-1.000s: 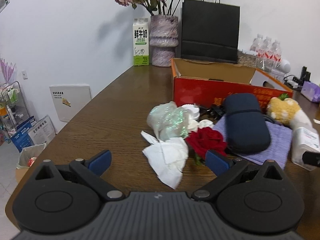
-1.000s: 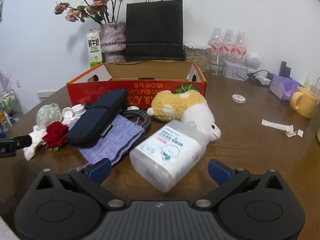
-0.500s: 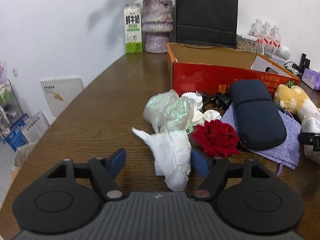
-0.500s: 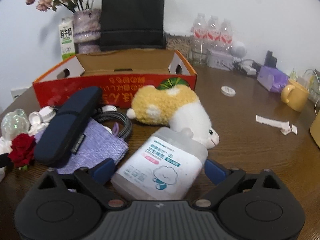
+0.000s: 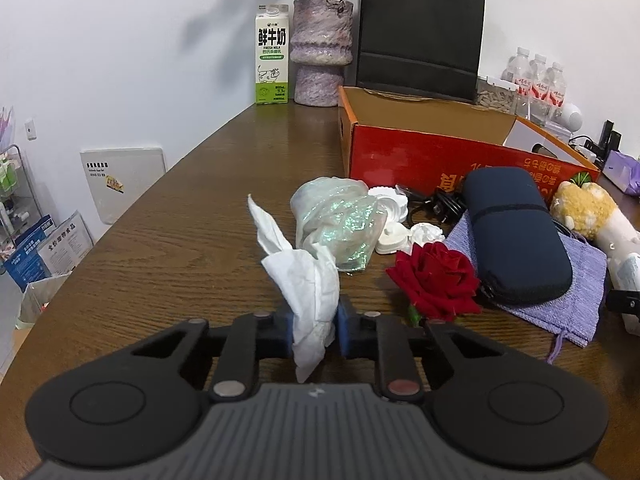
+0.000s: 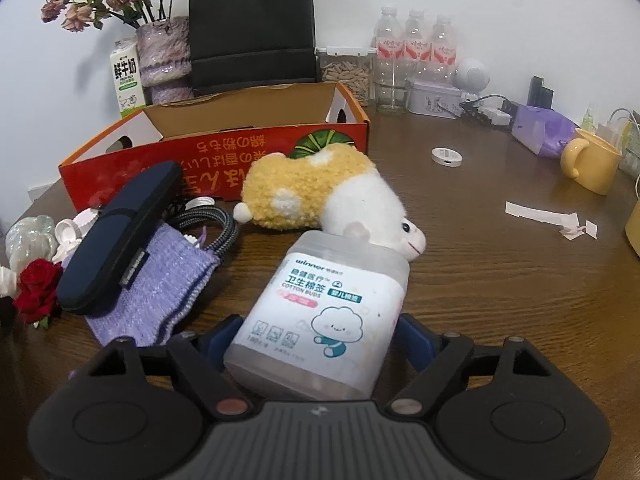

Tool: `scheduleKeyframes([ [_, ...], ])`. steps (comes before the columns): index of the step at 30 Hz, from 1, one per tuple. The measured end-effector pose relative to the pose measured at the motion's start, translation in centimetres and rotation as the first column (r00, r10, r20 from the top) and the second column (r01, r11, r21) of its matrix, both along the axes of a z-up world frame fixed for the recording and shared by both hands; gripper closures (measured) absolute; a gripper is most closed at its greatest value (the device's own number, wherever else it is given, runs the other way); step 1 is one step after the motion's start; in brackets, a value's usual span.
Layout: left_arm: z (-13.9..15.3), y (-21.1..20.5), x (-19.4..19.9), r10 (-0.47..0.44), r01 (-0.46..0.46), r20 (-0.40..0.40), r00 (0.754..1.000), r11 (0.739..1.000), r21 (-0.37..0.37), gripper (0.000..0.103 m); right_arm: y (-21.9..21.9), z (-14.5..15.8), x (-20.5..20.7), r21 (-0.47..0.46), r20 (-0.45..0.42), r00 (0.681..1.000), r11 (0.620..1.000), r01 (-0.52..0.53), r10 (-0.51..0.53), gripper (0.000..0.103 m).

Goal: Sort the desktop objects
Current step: 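Grasp the white tissue with the left gripper while the right gripper grasps the cotton-swab container, then carry the tissue and the container over the cardboard box with both grippers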

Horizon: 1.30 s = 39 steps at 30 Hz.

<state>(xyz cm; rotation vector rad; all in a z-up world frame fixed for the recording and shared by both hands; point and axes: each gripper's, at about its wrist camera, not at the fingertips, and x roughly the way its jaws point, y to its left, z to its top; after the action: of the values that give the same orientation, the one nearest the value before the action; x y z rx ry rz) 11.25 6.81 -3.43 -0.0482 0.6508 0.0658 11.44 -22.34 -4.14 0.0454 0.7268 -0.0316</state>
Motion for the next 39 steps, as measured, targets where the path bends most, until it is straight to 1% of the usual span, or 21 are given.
scheduleKeyframes([
  [1, 0.0, 0.0, -0.1, 0.0, 0.0, 0.0, 1.0, 1.0, -0.002, 0.084, -0.2, 0.0, -0.2, 0.001, 0.001, 1.0, 1.0, -0.006, 0.006, 0.021],
  [3, 0.1, -0.1, -0.5, 0.0, 0.0, 0.003, 1.0, 1.0, -0.003, 0.084, -0.5, 0.1, -0.7, 0.007, 0.01, 1.0, 1.0, -0.019, 0.019, 0.031],
  [6, 0.2, -0.5, -1.0, -0.001, 0.001, 0.011, 1.0, 1.0, 0.0, 0.085, -1.0, 0.2, -1.5, 0.024, 0.021, 1.0, 0.999, -0.024, 0.023, 0.035],
  [11, 0.7, -1.3, -2.1, -0.004, 0.004, 0.039, 0.999, 1.0, 0.007, 0.085, -1.4, 0.3, -2.8, 0.041, 0.045, 0.998, 0.998, -0.049, 0.048, 0.039],
  [21, 1.8, -2.0, -3.8, -0.001, 0.0, 0.081, 0.997, 1.0, 0.014, 0.085, -1.4, 1.1, -4.7, 0.05, 0.106, 0.99, 0.994, -0.102, 0.096, 0.04],
  [28, 3.3, -2.9, -4.2, -0.028, 0.025, 0.13, 0.991, 0.999, 0.028, 0.085, -1.3, 2.4, -5.2, 0.045, 0.166, 0.979, 0.991, -0.13, 0.121, 0.04],
  [31, 4.5, -3.7, -3.6, -0.052, 0.045, 0.163, 0.985, 0.998, 0.047, 0.085, -1.0, 3.3, -4.6, 0.039, 0.188, 0.973, 0.989, -0.143, 0.133, 0.04],
  [35, 6.5, -4.9, -2.0, -0.104, 0.096, 0.206, 0.973, 0.994, 0.049, 0.085, -0.5, 4.5, -3.1, 0.037, 0.225, 0.962, 0.985, -0.166, 0.154, 0.04],
  [39, 8.5, -6.0, 0.7, -0.145, 0.138, 0.238, 0.96, 0.989, 0.049, 0.085, -0.1, 6.0, -0.9, 0.023, 0.266, 0.949, 0.983, -0.18, 0.168, 0.04],
])
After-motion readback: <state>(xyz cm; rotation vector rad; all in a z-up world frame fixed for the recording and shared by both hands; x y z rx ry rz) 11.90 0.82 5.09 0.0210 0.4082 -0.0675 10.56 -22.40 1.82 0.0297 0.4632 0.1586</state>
